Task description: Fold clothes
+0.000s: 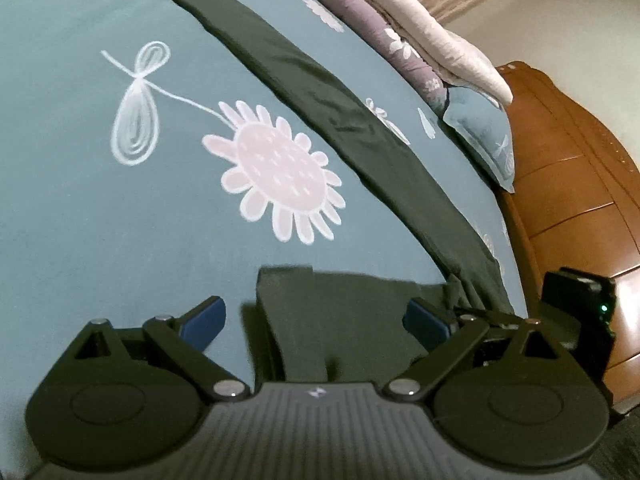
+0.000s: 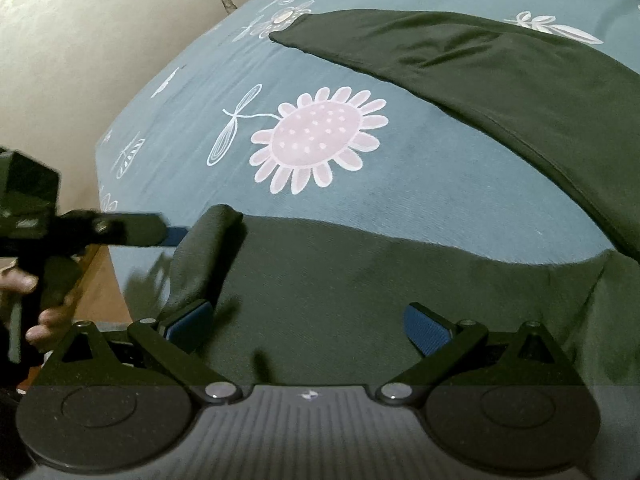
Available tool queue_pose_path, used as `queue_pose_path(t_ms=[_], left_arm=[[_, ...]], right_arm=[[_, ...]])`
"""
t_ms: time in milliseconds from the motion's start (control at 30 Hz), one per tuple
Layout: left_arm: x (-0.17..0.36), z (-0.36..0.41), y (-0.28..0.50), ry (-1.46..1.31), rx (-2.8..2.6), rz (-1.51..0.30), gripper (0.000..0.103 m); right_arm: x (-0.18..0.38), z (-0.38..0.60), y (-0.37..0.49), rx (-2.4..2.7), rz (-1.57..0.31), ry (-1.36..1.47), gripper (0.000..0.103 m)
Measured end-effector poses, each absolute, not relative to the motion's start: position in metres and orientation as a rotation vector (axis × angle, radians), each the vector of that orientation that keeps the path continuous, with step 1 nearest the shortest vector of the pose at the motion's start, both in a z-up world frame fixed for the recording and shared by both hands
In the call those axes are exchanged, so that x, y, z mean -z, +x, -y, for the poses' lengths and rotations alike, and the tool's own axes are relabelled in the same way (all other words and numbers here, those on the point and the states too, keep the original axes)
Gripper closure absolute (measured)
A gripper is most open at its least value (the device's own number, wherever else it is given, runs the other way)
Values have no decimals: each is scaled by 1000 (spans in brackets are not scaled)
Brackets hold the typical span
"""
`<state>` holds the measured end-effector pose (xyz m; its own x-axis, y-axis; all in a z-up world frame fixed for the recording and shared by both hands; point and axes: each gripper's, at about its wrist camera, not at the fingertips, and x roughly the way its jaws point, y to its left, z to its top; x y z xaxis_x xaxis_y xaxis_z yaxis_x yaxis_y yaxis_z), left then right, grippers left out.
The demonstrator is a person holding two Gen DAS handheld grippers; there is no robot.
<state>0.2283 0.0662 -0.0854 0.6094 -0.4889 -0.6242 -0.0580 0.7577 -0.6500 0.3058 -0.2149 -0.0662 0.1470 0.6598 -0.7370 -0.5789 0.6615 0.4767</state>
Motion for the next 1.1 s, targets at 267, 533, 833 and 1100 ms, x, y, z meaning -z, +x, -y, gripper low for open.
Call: queue_pose_path(t_ms=[267, 533, 833, 1100], left_arm=[[95, -59, 240, -740, 361, -869, 7], [83, -64, 216, -806, 436, -812, 7], [111, -58, 230, -887, 483, -836, 8], [109, -53, 214, -793, 428, -891, 32]], right_arm=[[66, 218, 305, -904, -1105, 84, 0], [67, 216, 308, -909, -1110, 79, 0], [66, 212, 308, -911, -1111, 52, 0], [66, 210, 307, -905, -1107, 43, 0]])
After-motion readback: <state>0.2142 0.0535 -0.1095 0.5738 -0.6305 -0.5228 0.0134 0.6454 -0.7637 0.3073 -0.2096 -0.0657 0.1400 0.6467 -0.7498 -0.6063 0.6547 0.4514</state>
